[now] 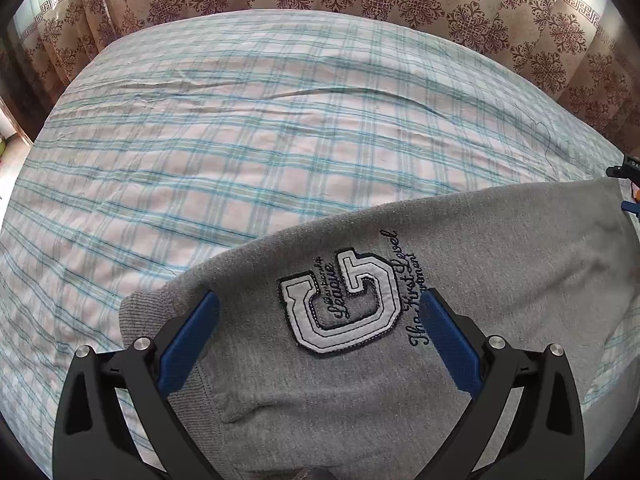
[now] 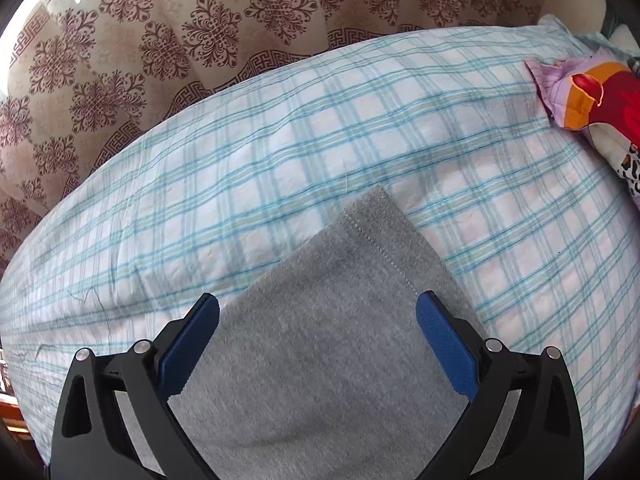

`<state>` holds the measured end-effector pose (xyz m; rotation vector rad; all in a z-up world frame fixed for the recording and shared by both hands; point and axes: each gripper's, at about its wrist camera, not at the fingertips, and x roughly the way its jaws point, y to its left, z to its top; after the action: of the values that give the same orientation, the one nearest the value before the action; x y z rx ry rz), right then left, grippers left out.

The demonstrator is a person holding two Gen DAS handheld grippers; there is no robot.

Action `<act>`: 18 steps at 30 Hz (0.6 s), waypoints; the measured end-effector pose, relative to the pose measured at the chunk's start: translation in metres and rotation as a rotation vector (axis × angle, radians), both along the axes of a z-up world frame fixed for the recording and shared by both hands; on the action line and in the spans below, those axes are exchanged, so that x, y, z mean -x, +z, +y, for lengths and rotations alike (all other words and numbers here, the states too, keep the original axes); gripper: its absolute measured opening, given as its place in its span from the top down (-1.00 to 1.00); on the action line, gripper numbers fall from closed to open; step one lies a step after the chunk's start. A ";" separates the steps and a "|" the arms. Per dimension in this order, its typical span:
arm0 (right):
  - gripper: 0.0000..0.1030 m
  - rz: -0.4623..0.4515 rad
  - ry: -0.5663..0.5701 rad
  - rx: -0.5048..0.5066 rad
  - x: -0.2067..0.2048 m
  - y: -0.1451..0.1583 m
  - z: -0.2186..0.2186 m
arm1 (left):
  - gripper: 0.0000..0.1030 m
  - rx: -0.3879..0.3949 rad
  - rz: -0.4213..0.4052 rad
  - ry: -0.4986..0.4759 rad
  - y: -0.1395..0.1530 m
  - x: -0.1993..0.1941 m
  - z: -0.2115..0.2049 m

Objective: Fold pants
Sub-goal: 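Close the right tool on the pants corner while the left tool grasps the waistband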

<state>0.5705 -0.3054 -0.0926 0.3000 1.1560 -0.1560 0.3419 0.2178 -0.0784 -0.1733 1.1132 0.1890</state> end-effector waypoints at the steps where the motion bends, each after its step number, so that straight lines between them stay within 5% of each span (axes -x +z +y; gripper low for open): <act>1: -0.88 0.004 -0.012 -0.012 -0.006 -0.001 -0.002 | -0.96 0.001 -0.001 -0.001 0.001 0.001 -0.001; 8: -0.73 0.068 -0.058 0.045 -0.035 -0.014 0.000 | -0.96 0.020 0.004 0.002 0.002 0.003 -0.001; 14: 0.00 0.088 -0.037 0.225 -0.038 -0.014 0.013 | -0.96 0.034 0.026 0.010 -0.004 0.004 -0.001; 16: 0.42 0.080 -0.033 0.230 -0.031 -0.010 0.009 | -0.96 0.047 0.027 0.016 -0.003 0.006 0.001; 18: 0.62 0.069 -0.029 0.189 -0.022 -0.004 0.001 | -0.96 0.062 0.023 0.026 -0.001 0.008 0.004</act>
<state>0.5925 -0.3039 -0.0971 0.1448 1.1959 -0.3009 0.3340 0.2215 -0.0794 -0.2412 1.1408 0.1801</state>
